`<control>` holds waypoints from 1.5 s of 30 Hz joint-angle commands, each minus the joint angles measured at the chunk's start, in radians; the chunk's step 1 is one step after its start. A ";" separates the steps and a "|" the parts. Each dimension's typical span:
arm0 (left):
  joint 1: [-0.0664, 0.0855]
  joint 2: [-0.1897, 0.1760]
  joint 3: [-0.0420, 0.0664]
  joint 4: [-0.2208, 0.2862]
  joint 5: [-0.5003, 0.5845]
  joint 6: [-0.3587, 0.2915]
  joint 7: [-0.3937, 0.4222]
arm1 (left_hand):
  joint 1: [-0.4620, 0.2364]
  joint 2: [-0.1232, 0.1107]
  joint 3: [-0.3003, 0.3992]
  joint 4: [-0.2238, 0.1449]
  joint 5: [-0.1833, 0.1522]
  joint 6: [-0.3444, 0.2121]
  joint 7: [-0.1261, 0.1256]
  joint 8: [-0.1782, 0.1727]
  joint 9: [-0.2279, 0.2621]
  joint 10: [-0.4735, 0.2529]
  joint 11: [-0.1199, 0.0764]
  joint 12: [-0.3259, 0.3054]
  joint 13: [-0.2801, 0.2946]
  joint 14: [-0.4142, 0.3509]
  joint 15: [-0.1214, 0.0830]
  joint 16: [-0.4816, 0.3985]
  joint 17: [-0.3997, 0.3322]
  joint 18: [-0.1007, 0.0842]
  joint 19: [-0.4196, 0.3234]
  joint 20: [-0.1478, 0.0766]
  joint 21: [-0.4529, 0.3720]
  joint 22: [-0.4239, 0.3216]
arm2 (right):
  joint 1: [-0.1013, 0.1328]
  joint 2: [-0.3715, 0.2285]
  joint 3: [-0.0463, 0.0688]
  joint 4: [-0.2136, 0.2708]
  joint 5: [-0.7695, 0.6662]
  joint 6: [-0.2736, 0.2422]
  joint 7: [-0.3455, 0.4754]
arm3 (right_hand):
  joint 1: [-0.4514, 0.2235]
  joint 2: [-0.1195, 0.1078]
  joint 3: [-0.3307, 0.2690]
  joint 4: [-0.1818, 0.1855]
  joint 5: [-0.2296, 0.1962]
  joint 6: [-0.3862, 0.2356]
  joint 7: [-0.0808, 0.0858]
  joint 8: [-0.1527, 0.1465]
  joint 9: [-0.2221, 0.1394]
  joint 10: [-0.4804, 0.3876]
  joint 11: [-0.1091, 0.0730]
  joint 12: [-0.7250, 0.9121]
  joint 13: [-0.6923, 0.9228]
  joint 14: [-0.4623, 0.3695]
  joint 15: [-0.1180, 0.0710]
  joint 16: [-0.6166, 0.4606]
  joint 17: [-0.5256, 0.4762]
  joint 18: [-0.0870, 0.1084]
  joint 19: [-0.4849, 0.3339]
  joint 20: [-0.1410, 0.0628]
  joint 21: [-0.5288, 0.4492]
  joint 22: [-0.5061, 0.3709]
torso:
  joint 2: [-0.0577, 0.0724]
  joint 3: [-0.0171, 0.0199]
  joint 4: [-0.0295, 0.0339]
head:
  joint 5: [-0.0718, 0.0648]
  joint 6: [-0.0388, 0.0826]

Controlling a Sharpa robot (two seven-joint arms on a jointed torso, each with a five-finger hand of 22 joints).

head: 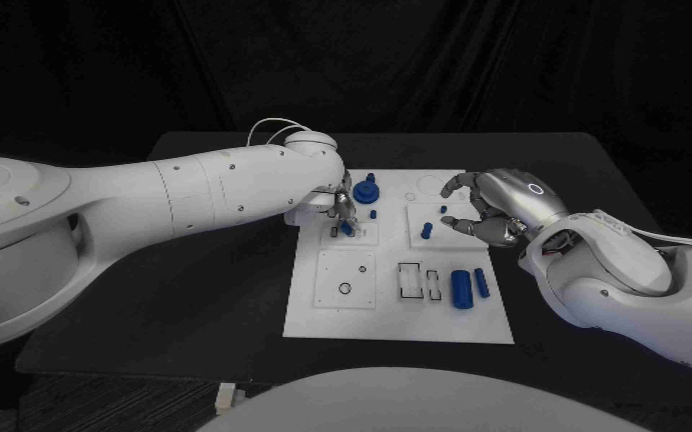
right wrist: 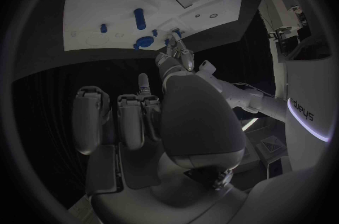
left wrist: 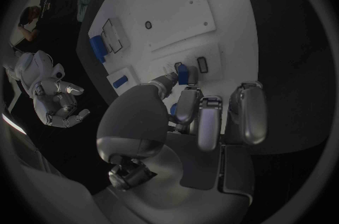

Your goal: Assemble the parts on the task board

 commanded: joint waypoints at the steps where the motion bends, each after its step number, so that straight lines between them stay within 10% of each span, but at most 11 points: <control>1: -0.005 0.003 0.000 -0.001 0.004 0.015 -0.025 | -0.012 0.001 -0.004 0.009 -0.008 0.009 0.001 -0.006 -0.001 -0.004 -0.005 -0.003 -0.002 0.064 -0.004 -0.005 0.203 0.011 0.004 -0.003 -0.006 0.188 | -0.002 0.001 0.001 -0.001 -0.002 0.006 -0.017 | 0.007 0.000 0.000 0.005 0.005 0.006 -0.002 0.004 -0.002 0.056 0.001 -0.003 0.170 0.070 0.001 -0.003 0.090 0.018 0.027 0.001 -0.003 0.207 | 0.000 -0.0002 -0.0003 | 0.001 0.000; 45: -0.009 0.005 0.000 -0.006 0.004 0.026 -0.016 | -0.054 0.010 -0.071 0.063 -0.066 0.064 -0.010 -0.001 0.032 -0.003 -0.012 -0.005 -0.002 0.063 -0.009 -0.008 0.201 0.012 0.006 -0.006 -0.010 0.187 | -0.003 0.006 0.001 -0.008 -0.001 0.013 -0.022 | 0.008 0.000 0.000 0.006 0.008 0.010 -0.002 0.005 -0.003 0.055 0.002 -0.004 0.168 0.070 0.002 -0.003 0.089 0.019 0.026 0.001 -0.005 0.207 | 0.000 0.0001 0.0006 | 0.001 0.000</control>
